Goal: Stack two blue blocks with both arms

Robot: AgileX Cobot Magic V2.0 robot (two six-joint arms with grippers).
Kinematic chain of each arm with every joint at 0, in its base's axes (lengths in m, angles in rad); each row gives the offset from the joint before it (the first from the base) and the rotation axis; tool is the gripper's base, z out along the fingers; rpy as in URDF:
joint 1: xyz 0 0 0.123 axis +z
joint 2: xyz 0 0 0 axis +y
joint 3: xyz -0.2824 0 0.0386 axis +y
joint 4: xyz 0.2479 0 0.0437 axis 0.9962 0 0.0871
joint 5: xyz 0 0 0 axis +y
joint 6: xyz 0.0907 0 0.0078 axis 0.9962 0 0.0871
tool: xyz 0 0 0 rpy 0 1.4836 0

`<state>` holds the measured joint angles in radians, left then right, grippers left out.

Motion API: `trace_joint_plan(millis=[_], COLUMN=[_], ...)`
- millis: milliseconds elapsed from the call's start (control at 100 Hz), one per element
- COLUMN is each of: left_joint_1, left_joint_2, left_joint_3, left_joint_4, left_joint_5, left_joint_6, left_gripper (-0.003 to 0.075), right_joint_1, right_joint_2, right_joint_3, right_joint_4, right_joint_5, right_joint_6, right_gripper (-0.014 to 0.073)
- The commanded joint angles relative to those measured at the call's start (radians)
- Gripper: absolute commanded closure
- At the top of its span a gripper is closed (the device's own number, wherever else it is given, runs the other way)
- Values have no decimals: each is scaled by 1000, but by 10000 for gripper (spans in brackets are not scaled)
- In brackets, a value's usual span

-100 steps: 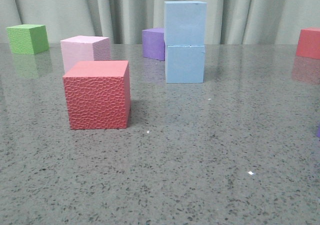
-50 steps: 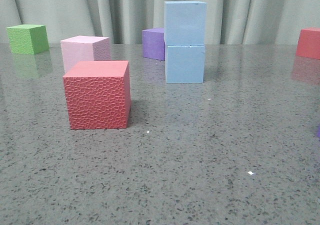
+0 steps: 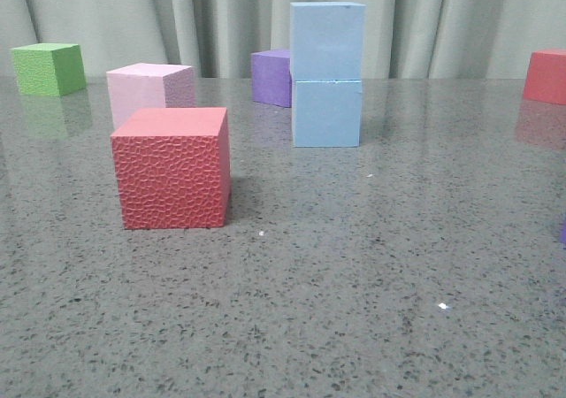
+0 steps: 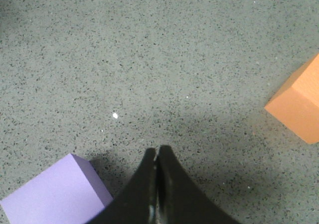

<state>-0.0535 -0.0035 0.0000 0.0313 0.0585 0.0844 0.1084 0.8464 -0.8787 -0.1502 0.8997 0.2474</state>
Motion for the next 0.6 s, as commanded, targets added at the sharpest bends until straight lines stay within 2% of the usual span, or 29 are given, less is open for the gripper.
trace_joint_plan(millis=[0,590], left_joint_1=[3,3], left_joint_2=[-34,-34], left_joint_3=[41,41], left_joint_4=[-5,-5], left_joint_5=[-84,-84], left_joint_6=[-9,-9], left_gripper=[739,739], right_joint_1=[-7,-7], right_joint_2=[-9,-9], right_joint_3=[-24,-11], right_joint_4=[-13,-13], right_joint_5=[-58,-62], right_joint_6=[-6,-6], right_gripper=[717,717])
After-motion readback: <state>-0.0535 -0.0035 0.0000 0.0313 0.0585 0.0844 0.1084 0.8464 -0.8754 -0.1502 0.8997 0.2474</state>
